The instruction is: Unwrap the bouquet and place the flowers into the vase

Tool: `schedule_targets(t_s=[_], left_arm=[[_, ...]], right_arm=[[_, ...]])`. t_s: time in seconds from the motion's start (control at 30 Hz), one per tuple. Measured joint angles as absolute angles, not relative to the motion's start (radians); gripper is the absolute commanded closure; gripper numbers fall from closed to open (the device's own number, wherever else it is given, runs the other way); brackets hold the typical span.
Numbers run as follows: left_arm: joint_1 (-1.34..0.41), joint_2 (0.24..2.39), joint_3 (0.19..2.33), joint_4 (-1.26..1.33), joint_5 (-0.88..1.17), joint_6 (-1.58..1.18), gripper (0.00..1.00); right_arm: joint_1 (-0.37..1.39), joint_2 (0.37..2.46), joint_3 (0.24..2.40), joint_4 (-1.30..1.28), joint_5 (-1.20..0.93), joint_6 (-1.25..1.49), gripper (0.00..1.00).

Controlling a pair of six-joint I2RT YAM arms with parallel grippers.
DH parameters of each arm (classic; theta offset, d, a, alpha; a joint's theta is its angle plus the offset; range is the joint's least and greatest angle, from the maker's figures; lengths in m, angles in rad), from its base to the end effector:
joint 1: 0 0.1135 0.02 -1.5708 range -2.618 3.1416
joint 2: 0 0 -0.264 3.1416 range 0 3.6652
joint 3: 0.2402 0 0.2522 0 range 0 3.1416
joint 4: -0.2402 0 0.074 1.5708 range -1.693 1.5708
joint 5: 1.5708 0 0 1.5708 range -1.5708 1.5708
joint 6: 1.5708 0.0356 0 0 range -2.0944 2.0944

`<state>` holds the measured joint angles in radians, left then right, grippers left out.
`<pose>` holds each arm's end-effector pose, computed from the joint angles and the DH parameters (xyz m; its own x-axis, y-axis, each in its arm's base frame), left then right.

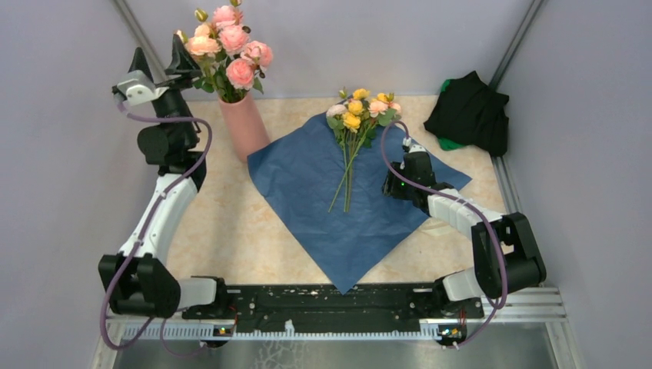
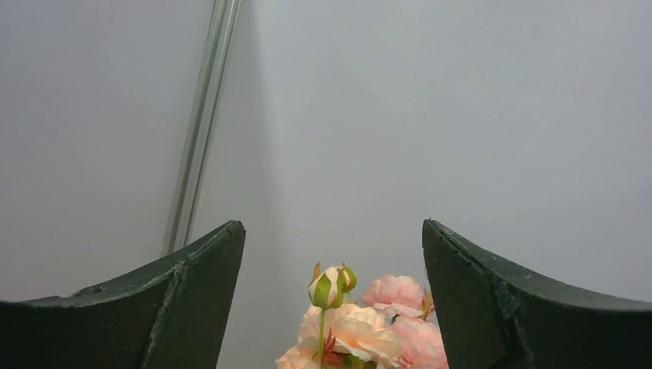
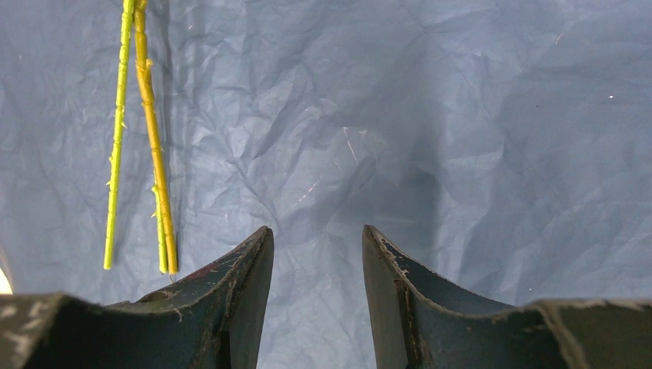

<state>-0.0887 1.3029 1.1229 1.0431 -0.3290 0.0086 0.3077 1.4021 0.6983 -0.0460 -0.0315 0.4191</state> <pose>0.2718 -0.0126 0.4651 0.7558 -0.0590 -0.6522 -0.1319 0.9618 -0.2399 0.2679 0.0863 0.1863 -0.7254 0.1963 -0.6598 -0.0323 0.9477 0.3174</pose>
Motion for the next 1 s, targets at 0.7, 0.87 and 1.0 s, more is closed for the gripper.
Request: schedule_targets(t_s=[0.7,0.87,1.0], left_arm=[[-0.246,1.208,0.905,0.534,0.282,-0.261,0.34],[-0.345,1.275,0.861,0.418,0.388,-0.184,0.24],[-0.394,1.354,0.875,0.348,0.47,-0.107,0.24]], right_arm=[[0.318,1.374,0.727,-0.083,-0.031,0.422,0.53],[0.327,1.396,0.82,-0.099,-0.036,0.438,0.53],[0.33,1.479,0.939,-0.097,-0.049,0.45,0.53]])
